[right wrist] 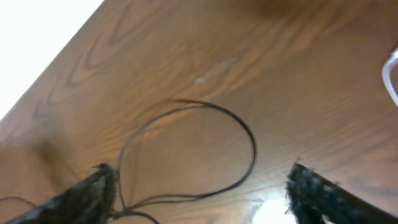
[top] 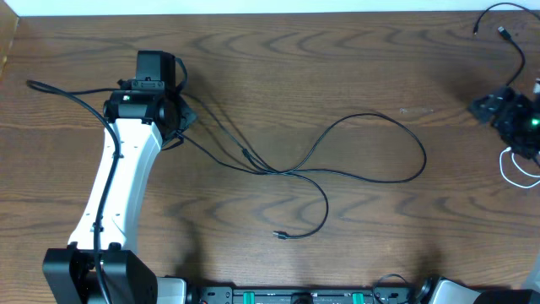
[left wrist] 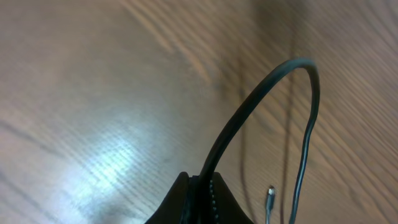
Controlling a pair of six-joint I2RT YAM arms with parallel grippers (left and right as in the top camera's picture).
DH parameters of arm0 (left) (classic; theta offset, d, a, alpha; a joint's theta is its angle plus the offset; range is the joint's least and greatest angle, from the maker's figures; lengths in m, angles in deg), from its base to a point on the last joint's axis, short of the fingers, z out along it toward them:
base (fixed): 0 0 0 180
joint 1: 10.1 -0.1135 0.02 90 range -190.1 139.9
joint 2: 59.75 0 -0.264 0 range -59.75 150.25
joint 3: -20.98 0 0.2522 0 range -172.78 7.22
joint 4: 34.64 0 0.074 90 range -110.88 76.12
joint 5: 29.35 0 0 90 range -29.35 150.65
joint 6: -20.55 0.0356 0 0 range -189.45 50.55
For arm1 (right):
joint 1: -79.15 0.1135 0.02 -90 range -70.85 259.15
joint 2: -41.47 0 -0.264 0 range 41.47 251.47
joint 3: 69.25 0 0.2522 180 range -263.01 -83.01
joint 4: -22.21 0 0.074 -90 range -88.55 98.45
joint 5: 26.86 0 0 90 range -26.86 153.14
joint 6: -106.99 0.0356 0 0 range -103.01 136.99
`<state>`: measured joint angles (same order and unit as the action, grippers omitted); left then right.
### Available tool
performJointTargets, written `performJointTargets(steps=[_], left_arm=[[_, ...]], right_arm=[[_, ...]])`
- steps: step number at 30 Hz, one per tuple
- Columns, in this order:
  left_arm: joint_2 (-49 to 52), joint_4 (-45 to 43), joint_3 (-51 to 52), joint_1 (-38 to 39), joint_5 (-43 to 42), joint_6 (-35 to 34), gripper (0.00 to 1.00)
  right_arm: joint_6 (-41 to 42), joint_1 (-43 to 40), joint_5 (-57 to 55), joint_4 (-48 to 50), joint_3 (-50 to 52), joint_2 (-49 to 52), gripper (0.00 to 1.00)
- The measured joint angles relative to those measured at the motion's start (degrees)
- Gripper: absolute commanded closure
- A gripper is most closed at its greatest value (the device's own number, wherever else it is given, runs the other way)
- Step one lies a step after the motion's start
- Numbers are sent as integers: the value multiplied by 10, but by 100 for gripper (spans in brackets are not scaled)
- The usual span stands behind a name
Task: Untangle cables
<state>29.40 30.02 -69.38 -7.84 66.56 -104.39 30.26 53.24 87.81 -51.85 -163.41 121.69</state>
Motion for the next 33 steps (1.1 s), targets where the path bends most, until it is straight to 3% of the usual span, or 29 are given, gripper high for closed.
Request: performJointTargets(steps=[5, 12, 19, 33], left_arm=[[0, -27, 0, 4, -64, 78, 93], [0, -45, 0, 32, -134, 172, 93], [0, -45, 0, 34, -148, 194, 92], [0, -45, 0, 34, -150, 200, 92]], right_arm=[[-72, 54, 9, 0, 0, 0, 1], [-274, 153, 79, -25, 0, 0, 1], [-393, 253, 99, -27, 0, 18, 1], [-533, 431, 90, -23, 0, 211, 1]])
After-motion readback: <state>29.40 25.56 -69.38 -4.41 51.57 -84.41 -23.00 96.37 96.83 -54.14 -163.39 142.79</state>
